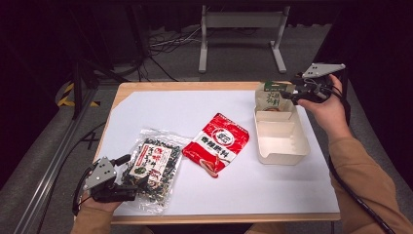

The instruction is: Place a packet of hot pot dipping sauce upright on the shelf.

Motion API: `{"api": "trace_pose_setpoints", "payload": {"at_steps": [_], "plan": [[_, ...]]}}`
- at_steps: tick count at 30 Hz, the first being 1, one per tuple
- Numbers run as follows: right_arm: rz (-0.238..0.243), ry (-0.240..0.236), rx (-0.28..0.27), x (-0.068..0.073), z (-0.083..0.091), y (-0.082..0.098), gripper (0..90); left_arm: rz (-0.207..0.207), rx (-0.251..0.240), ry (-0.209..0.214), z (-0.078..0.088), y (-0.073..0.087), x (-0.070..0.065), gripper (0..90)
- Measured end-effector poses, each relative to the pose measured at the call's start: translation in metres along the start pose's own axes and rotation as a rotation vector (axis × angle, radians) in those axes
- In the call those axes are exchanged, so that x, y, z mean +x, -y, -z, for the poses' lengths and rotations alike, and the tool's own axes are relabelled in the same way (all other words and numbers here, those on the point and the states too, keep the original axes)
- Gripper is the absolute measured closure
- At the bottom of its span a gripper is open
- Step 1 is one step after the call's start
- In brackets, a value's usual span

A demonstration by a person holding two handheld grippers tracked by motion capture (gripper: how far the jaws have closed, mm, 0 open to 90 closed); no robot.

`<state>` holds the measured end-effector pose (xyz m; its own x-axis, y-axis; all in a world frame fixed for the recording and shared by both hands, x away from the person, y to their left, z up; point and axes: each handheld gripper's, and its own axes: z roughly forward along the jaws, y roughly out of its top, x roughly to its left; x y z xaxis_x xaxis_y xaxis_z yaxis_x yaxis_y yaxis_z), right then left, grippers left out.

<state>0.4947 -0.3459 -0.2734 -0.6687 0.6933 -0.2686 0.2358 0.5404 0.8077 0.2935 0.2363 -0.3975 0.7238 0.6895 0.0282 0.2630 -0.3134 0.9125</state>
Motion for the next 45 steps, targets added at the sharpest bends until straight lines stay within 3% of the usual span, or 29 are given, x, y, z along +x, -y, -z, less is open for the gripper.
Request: {"api": "trace_pose_setpoints", "payload": {"at_steps": [3, 7, 10, 17, 28, 36, 42, 45], "plan": [[-0.069, 0.012, -0.053, 0.012, 0.012, -0.002, 36.5, 0.001, -0.001, 0.0, 0.0, 0.0, 0.0, 11.2], [-0.171, -0.022, -0.081, 0.027, 0.024, -0.005, 37.6, -0.002, 0.0, 0.001, 0.0, -0.001, 0.0, 11.1], [-0.2, -0.052, -0.096, 0.035, 0.028, -0.008, 38.1, -0.001, -0.002, 0.002, 0.0, 0.0, 0.0, 11.1], [-0.203, -0.121, -0.102, 0.06, 0.032, -0.015, 44.0, -0.004, -0.003, 0.001, 0.002, 0.0, -0.001, 11.1], [-0.224, -0.202, -0.116, 0.076, 0.026, -0.019, 48.0, -0.006, -0.017, -0.002, 0.003, -0.001, -0.001, 11.3], [-0.254, -0.27, -0.066, 0.087, 0.01, -0.022, 47.5, -0.008, -0.013, 0.001, 0.002, -0.001, -0.002, 11.3], [-0.289, -0.308, 0.058, 0.089, -0.014, -0.018, 45.8, -0.018, -0.02, -0.015, 0.007, 0.001, -0.004, 11.6], [-0.293, -0.316, 0.079, 0.089, -0.021, -0.016, 46.1, -0.015, -0.022, -0.018, 0.009, 0.002, -0.005, 11.6]]}}
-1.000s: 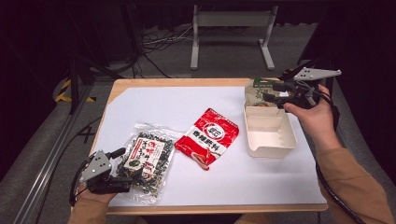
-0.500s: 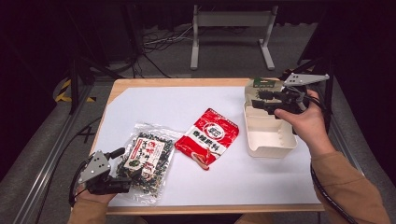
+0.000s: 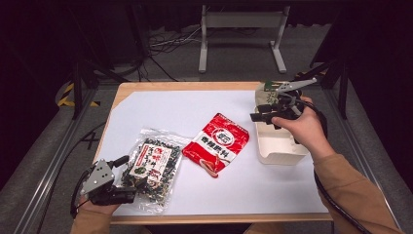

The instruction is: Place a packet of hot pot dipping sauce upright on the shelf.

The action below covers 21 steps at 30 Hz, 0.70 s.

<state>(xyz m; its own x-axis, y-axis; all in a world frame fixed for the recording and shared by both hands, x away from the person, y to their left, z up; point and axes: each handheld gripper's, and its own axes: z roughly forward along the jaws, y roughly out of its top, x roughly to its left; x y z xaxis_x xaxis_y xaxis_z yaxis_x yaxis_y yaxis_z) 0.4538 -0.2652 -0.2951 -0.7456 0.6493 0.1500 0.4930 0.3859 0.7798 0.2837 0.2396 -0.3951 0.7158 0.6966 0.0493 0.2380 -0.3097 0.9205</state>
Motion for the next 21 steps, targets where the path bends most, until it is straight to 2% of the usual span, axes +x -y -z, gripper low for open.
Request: {"api": "trace_pose_setpoints", "payload": {"at_steps": [1, 10, 21], "plan": [[-0.007, -0.005, 0.019, -0.002, -0.007, 0.0, 46.0, 0.002, 0.0, -0.006, 0.001, 0.001, 0.0, 11.7], [-0.007, 0.003, 0.093, -0.007, -0.03, -0.002, 45.6, 0.007, 0.003, -0.019, 0.007, 0.003, -0.002, 11.6], [-0.014, 0.019, 0.13, -0.014, -0.052, -0.002, 43.0, 0.01, 0.006, -0.018, 0.006, 0.004, 0.0, 11.6]]}}
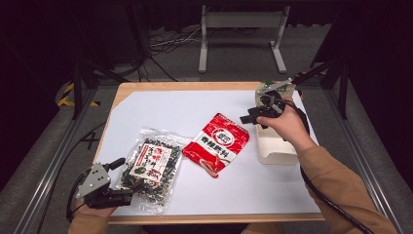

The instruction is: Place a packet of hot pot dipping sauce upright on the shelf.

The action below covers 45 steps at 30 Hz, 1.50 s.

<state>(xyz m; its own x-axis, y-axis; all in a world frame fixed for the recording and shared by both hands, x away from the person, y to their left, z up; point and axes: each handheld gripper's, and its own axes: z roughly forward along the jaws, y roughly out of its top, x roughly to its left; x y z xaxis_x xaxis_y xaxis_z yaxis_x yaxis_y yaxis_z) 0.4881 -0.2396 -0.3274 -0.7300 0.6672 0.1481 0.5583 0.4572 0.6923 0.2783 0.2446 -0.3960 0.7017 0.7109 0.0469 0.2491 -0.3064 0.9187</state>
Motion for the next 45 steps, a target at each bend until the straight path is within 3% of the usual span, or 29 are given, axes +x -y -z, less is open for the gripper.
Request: {"api": "trace_pose_setpoints", "payload": {"at_steps": [22, 45], "plan": [[-0.035, 0.049, 0.139, -0.014, -0.049, 0.008, 40.5, 0.001, 0.004, 0.007, -0.002, 0.0, 0.001, 11.5], [-0.033, 0.082, 0.217, -0.019, -0.068, 0.015, 37.8, 0.005, 0.006, 0.008, -0.002, 0.001, 0.002, 11.5]]}}
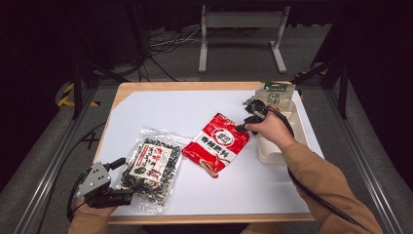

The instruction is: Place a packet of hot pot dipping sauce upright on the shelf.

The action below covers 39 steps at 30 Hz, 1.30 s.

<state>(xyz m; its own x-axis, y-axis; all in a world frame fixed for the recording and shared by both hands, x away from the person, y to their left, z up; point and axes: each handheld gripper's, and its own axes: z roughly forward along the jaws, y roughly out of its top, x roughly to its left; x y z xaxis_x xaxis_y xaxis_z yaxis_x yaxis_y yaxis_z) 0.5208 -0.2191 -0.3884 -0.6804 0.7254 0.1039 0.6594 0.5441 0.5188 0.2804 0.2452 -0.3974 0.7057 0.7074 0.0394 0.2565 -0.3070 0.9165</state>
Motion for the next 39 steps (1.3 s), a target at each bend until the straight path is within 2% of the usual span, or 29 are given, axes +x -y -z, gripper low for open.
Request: {"api": "trace_pose_setpoints", "payload": {"at_steps": [11, 24, 31, 36, 39], "plan": [[-0.005, 0.002, 0.049, -0.001, -0.011, 0.002, 35.2, 0.001, 0.001, 0.002, 0.0, 0.0, 0.0, 11.4], [0.006, -0.005, 0.078, 0.003, -0.019, 0.0, 33.2, 0.002, 0.001, 0.003, 0.0, 0.0, -0.001, 11.4], [-0.003, -0.009, 0.092, 0.003, -0.023, 0.0, 32.2, 0.001, 0.001, 0.002, 0.0, 0.0, 0.0, 11.5], [-0.027, -0.052, 0.082, 0.002, -0.025, 0.0, 31.7, 0.002, 0.0, 0.003, 0.0, 0.0, 0.0, 11.4], [-0.037, -0.062, 0.077, 0.002, -0.023, 0.001, 31.8, 0.002, 0.0, 0.003, 0.0, 0.0, -0.001, 11.5]]}}
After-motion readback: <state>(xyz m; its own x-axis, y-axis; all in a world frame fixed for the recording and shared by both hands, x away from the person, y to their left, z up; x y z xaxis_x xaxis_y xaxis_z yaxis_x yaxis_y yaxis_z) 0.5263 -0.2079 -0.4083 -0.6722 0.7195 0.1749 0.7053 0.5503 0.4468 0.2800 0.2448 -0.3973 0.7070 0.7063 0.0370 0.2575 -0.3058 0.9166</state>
